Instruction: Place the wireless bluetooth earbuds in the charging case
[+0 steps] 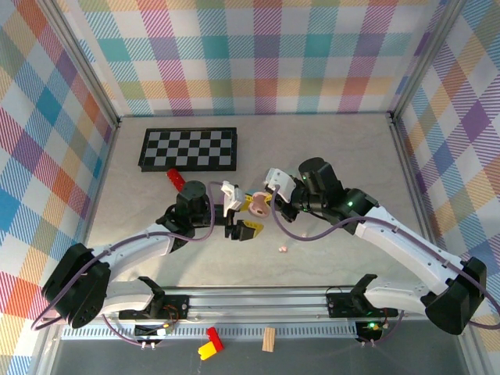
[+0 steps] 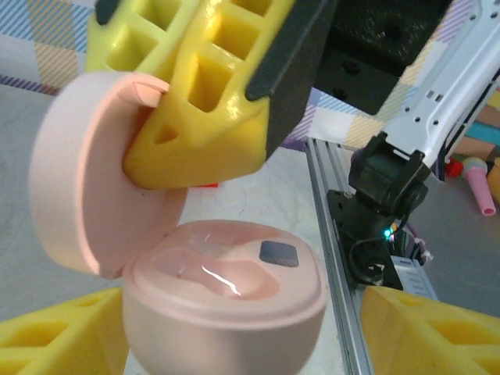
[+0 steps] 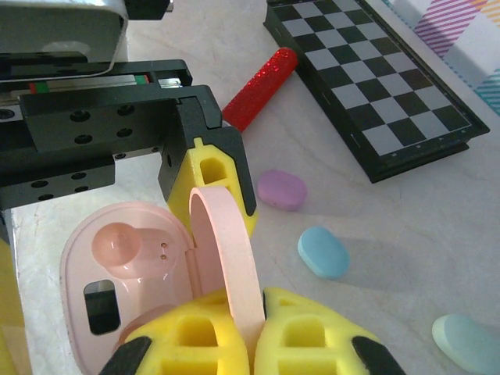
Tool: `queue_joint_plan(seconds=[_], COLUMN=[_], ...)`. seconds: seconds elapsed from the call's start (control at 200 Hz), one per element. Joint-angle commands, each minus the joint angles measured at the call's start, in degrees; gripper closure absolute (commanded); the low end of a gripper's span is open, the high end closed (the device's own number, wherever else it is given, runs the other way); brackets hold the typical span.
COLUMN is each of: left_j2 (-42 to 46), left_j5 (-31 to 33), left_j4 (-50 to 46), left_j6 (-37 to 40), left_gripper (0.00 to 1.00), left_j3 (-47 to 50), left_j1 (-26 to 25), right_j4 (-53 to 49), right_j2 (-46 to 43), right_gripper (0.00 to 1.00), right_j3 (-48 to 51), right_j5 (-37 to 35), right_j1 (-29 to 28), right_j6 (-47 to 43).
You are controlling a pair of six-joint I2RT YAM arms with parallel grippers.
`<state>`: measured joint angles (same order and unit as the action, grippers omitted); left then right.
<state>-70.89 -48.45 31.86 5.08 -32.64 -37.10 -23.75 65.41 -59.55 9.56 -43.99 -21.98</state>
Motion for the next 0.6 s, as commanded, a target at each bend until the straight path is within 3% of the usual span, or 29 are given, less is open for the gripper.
queue_joint_plan(seconds=[0.0, 0.225, 0.595], left_j2=[-0.47, -0.17, 1.72], left_j5=[1.45, 1.06, -2.00], left_j4=[5.11, 4.29, 0.58], left_j6=[-2.63, 0.69, 6.30], left_gripper=[0.29, 0.30, 0.43], left_j3=[0.75, 0.70, 1.09], left_j1=[-0.48, -0.43, -0.41], right_j4=[1.73, 0.22, -0.25], right_j2=[-0.46, -0.46, -0.32], right_gripper=[1.00, 1.00, 1.00], right_j3=[1.19, 0.99, 0.68], right_j5=[-0.01, 2.30, 2.99], right_j1=[-0.65, -0.83, -0.81], right_j6=[-1.40, -1.50, -1.32])
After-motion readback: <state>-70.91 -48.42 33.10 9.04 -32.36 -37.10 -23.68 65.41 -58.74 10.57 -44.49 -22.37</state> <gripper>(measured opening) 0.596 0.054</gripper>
